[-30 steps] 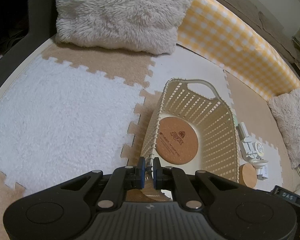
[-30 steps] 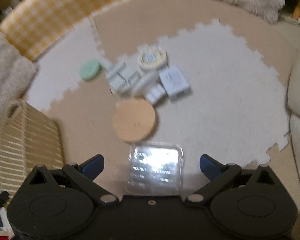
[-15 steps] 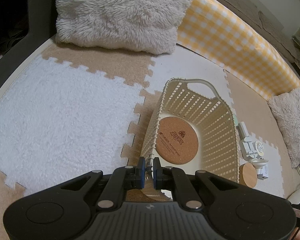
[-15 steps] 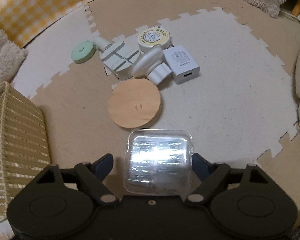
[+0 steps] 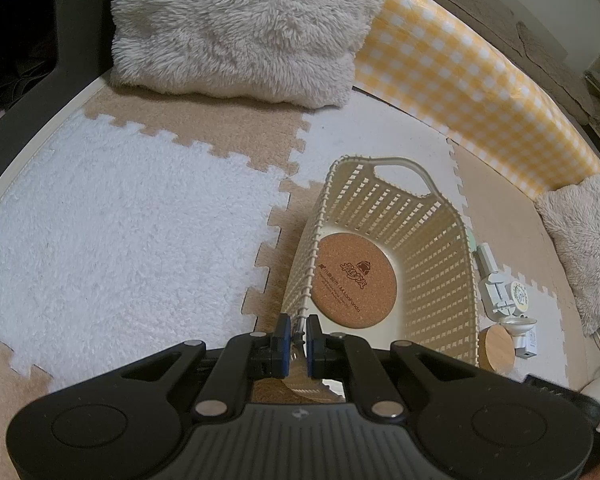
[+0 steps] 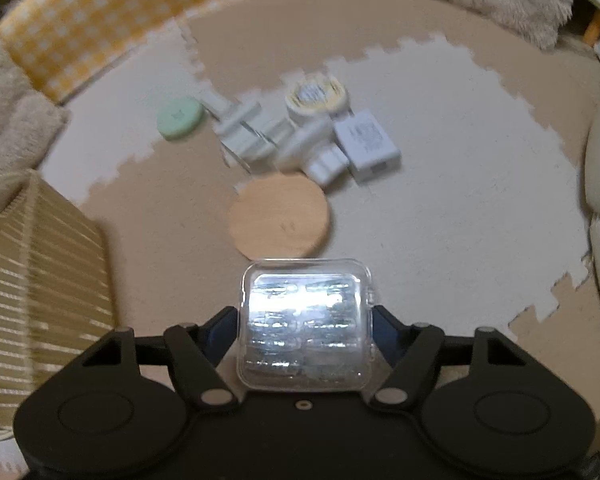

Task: Organize rigid objects
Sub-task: 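Carry the blister pack with the right gripper and release it onto the cork coaster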

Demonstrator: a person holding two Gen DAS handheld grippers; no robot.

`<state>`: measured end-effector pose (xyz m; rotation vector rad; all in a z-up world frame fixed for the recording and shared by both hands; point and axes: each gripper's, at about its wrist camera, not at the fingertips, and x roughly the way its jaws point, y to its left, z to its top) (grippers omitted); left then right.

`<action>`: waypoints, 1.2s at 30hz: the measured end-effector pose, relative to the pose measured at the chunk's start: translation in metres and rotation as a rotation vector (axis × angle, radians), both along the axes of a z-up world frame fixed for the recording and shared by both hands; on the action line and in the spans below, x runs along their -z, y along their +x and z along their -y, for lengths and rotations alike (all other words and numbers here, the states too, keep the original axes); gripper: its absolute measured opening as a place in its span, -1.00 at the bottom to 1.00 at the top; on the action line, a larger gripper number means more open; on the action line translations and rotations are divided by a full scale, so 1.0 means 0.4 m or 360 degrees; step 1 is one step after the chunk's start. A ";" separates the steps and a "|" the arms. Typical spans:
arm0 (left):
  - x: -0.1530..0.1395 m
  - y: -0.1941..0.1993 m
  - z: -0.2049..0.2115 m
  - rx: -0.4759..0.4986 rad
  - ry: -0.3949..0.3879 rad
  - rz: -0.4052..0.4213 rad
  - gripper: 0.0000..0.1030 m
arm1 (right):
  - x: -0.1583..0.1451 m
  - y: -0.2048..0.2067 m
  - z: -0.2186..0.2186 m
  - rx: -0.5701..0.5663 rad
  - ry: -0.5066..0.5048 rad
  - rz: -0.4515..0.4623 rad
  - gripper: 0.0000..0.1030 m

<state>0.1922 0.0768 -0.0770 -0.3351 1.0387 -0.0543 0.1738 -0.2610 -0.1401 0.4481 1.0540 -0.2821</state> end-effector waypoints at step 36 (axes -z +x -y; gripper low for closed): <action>0.005 -0.001 -0.003 -0.0005 -0.0026 -0.0017 -0.86 | -0.119 0.273 -0.419 -0.0653 0.0041 0.0217 0.42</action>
